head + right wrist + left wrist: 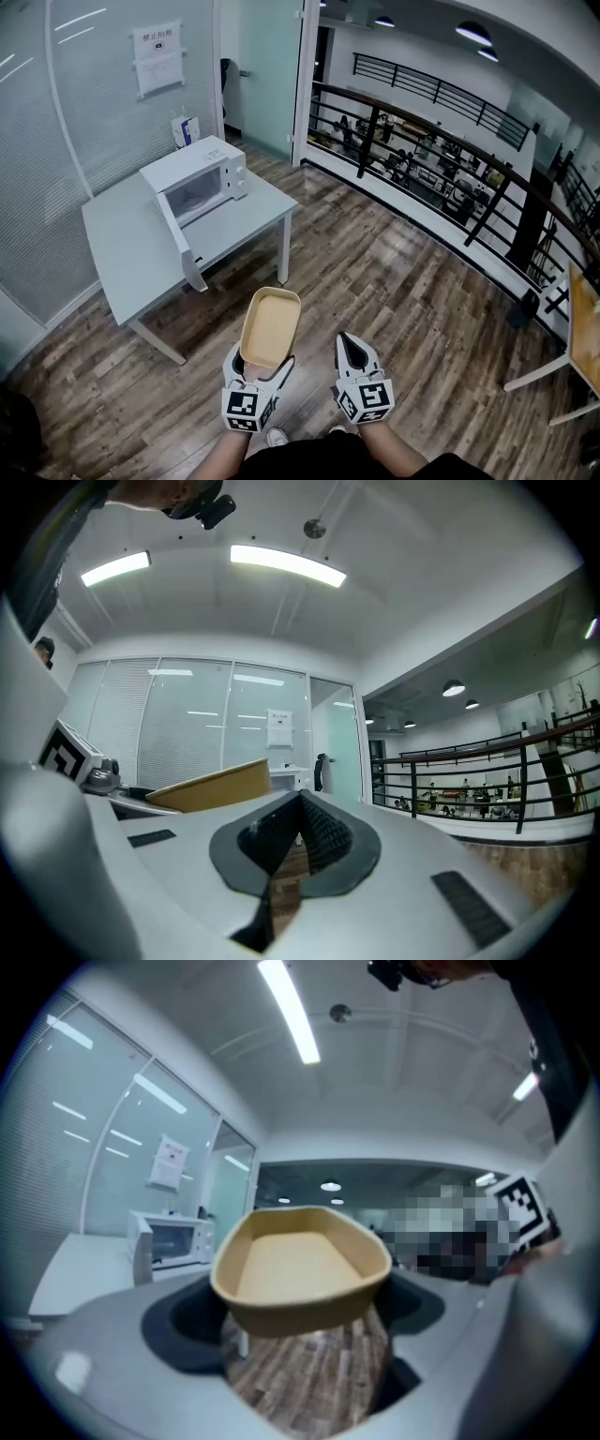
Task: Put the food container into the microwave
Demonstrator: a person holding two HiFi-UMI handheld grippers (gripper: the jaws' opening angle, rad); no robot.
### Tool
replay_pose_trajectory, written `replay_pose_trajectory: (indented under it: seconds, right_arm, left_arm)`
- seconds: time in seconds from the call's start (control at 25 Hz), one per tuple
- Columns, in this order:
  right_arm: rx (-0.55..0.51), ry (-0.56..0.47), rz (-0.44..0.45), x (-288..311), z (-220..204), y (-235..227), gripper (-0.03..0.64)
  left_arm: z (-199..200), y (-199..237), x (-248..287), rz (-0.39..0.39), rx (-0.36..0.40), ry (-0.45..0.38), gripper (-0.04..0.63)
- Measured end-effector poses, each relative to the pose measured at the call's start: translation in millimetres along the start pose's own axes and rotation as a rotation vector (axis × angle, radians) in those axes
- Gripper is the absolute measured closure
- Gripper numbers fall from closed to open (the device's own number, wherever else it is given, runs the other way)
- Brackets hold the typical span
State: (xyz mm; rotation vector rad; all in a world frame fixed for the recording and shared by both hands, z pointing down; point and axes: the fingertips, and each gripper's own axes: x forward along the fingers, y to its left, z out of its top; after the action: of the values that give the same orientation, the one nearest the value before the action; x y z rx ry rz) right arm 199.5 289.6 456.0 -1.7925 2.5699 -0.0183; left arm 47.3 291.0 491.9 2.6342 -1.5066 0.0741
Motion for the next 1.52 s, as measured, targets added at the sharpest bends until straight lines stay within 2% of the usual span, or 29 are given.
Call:
replay_pose_trajectory:
  seconds: [0.32, 0.56, 0.68, 1.12, 1.52]
  right_arm:
    - [0.017, -0.001, -0.010, 8, 1, 2, 0.618]
    - [-0.056, -0.025, 0.038, 30, 9, 3, 0.618]
    - [-0.060, -0.032, 0.057, 39, 13, -2, 0.618]
    - [-0.055, -0.046, 0.097, 72, 17, -46, 0.618]
    - [-0.034, -0.060, 0.127, 112, 14, -92, 0.618]
  left_arm:
    - [-2, 10, 6, -0.030, -0.007, 0.014, 0.109]
    - [1, 16, 27, -0.032, -0.001, 0.018, 0.109]
    - [6, 15, 38, -0.027, 0.004, 0.015, 0.109]
    - [19, 11, 89, 0.003, 0.003, 0.005, 0.109]
    - [25, 18, 139, 0.070, 0.021, 0.003, 0.109]
